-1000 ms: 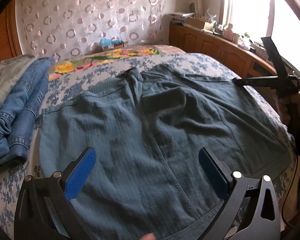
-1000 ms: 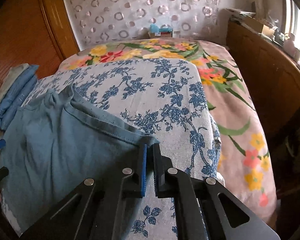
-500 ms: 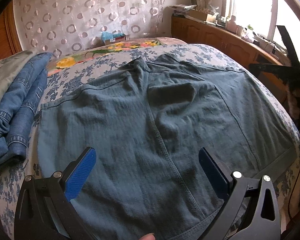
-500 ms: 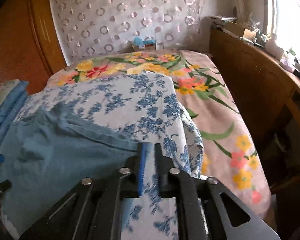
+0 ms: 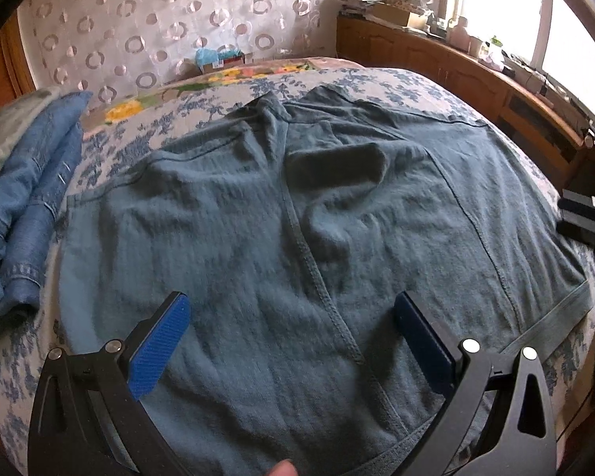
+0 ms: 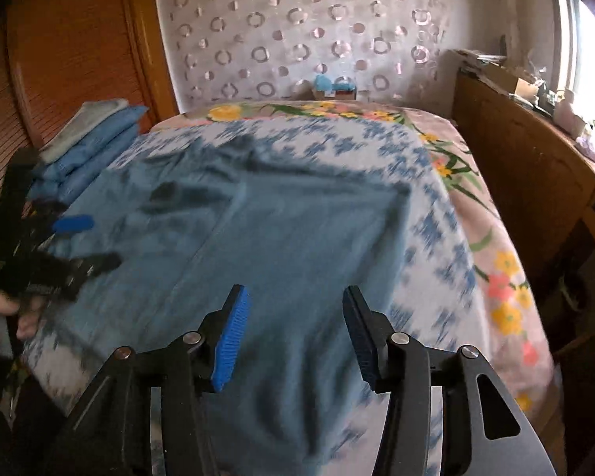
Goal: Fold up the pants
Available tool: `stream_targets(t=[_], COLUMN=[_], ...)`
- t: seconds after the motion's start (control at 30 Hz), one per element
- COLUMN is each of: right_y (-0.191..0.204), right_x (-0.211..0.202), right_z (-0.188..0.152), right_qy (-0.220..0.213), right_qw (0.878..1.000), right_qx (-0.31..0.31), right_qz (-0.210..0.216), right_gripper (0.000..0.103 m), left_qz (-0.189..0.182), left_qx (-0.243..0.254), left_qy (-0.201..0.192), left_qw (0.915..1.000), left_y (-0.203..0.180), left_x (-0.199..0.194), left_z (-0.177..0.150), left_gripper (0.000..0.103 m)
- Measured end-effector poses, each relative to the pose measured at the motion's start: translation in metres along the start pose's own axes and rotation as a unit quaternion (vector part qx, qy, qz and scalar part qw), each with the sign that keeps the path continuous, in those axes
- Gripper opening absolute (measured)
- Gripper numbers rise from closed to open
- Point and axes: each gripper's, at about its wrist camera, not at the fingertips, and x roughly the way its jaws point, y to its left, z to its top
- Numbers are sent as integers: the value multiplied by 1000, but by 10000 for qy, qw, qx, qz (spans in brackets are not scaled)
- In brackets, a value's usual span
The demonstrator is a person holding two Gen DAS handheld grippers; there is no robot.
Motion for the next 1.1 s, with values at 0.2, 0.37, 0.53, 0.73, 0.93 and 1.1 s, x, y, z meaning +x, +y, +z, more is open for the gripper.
stream_targets(t=[0.2,0.37,0.53,0.73,0.93,1.1], right_y=[3,10,20,29,37,40], right_x=[-11,-15,-17,-34,-44,-48], right_z=[-18,-27,-31,-40,-47,-49], right_qy=[-16,-15,-85,-292,-422,-503], right_qw=[10000,9999,9999,9995,9990,9985], right_qx=[85,108,100,102,83,178], right_qz=[26,-9,4,81,124,118], right_gripper=[51,51,51,56,63,63], left_qz=[-29,5,-139,-71,-76,60], left_qx=[31,-19,-41,52,85,-123], left_qy=[13,70,165,-195,-551,-841], left_qw=[10000,10000,9998,9998,9984,9964], left_y=[0,1,-2,-9,-6,11], left_x=[0,-3,-19,-63,-100,-117], left_z=[1,-2,-14,-37,-54,-68], left_gripper=[103,103,103,103,103,103])
